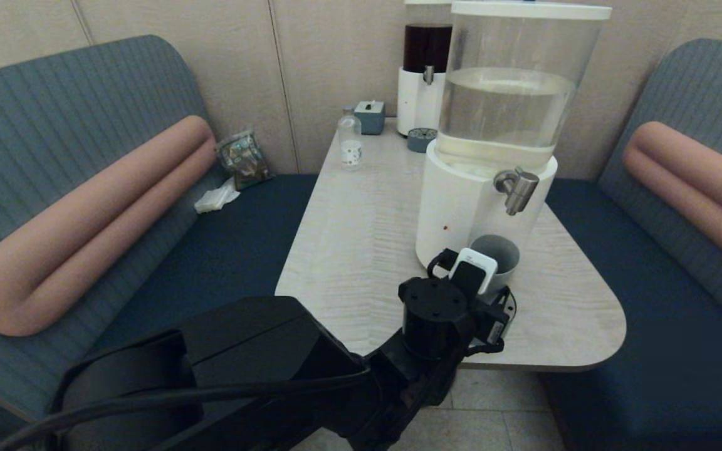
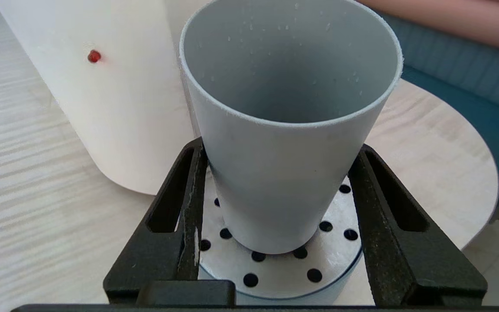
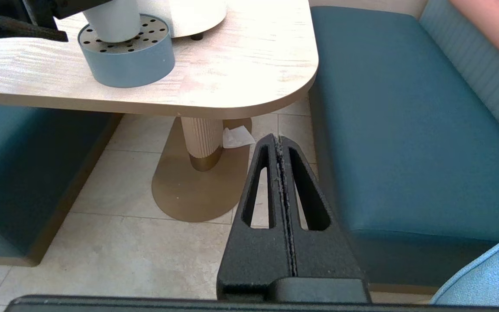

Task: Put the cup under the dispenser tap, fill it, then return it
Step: Place it under the water dispenser

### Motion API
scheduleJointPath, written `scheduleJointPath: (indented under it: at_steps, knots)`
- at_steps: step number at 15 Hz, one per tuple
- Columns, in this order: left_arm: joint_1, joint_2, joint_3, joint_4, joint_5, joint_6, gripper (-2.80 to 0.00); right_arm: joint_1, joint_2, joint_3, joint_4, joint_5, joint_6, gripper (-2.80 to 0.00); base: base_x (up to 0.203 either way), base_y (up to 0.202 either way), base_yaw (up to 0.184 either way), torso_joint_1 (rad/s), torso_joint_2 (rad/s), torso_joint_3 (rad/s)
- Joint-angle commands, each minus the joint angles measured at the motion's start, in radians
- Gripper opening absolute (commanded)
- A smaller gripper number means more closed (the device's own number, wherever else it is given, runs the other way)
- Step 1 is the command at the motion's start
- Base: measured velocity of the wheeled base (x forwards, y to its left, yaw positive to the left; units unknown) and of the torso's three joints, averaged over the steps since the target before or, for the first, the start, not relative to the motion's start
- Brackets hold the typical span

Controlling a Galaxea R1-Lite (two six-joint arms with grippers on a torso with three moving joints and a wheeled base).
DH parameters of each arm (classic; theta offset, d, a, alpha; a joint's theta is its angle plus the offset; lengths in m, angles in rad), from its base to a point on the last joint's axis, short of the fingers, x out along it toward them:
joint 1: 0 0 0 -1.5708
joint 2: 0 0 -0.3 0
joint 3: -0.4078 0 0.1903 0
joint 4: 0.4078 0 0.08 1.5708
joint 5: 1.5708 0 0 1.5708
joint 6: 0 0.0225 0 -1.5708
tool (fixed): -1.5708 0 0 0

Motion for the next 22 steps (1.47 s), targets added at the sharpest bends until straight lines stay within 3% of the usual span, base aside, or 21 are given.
scheduleJointPath:
  at_steps: [1,22]
  knots:
    - [0.001,0.000,-0.008,-0.007,0.002,0.001,-2.80,0.000,0.001,0.000,-0.001,0.000,0.000,-2.80,0.000,0.000,0.000,0.000,0.00,0.000]
    - [0.017,0.015,-0.045,-0.001,0.010,0.014,-2.80,0.000,0.001,0.000,-0.001,0.000,0.000,-2.80,0.000,0.000,0.000,0.000,0.00,0.000]
